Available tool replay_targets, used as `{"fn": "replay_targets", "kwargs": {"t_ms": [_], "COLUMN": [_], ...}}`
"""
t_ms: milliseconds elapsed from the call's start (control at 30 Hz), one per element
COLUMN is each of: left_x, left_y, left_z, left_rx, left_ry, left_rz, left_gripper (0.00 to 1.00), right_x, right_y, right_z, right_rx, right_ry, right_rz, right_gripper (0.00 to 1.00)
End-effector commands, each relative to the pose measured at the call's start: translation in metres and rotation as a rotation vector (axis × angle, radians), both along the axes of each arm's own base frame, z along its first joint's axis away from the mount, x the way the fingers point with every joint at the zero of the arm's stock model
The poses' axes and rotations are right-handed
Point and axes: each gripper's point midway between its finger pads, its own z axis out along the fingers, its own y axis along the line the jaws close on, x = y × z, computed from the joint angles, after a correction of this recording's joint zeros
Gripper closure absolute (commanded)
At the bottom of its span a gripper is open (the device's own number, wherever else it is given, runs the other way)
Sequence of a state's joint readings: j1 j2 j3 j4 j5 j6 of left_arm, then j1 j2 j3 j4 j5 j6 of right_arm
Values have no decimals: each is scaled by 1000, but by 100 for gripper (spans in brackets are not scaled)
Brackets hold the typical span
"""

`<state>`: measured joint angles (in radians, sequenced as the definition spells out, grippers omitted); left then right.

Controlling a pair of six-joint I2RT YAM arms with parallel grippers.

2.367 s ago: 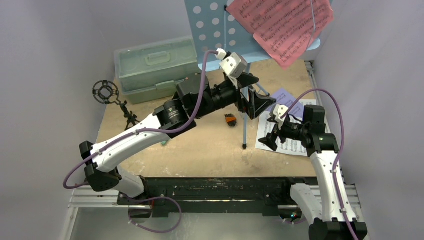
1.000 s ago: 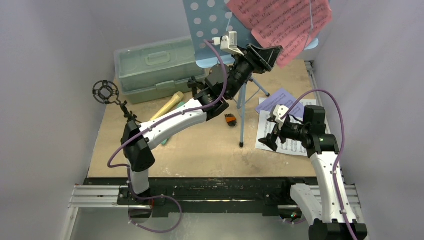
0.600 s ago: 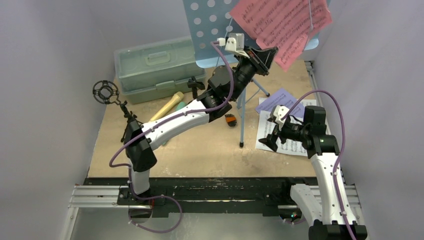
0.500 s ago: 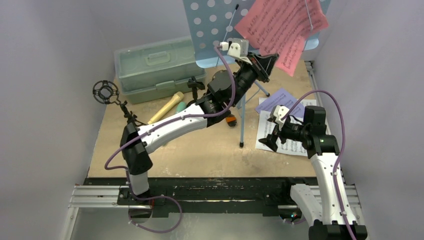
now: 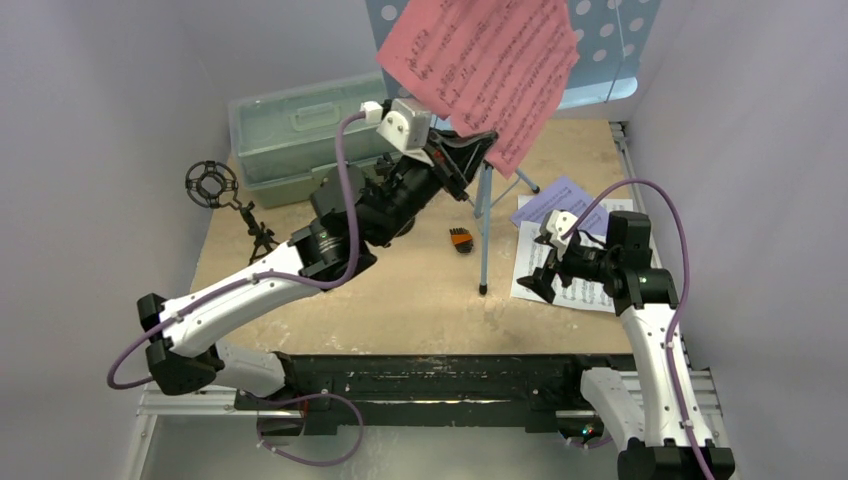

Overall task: Pack up the instrument practice props
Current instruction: Pick up the sheet music from the music stand.

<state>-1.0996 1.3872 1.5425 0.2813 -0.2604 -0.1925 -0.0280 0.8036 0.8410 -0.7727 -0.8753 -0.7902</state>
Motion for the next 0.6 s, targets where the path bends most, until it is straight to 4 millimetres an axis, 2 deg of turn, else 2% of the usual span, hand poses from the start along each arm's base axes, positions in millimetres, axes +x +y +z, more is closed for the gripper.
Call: {"fn": "replay_targets", "kwargs": {"t_ms": [0, 300, 367, 567], "left_x": [-18, -44, -49, -61], "left_y": [9, 40, 45, 58], "left_z": [-22, -57, -73, -103], "left_rx": [129, 261, 313, 403], "left_ry": [-17, -6, 9, 10], "left_rz": [-57, -108, -121, -157], "left_gripper": [100, 100, 100, 100], "right_x": [1, 4, 4, 6], "right_y": [0, -2, -2, -3], "right_z": [-7, -9, -9, -11], "right_rx": [-9, -14, -15, -17], "right_ry": [10, 16, 16, 22], "right_rz": [2, -6, -7, -9], "right_gripper": [1, 1, 1, 1]}}
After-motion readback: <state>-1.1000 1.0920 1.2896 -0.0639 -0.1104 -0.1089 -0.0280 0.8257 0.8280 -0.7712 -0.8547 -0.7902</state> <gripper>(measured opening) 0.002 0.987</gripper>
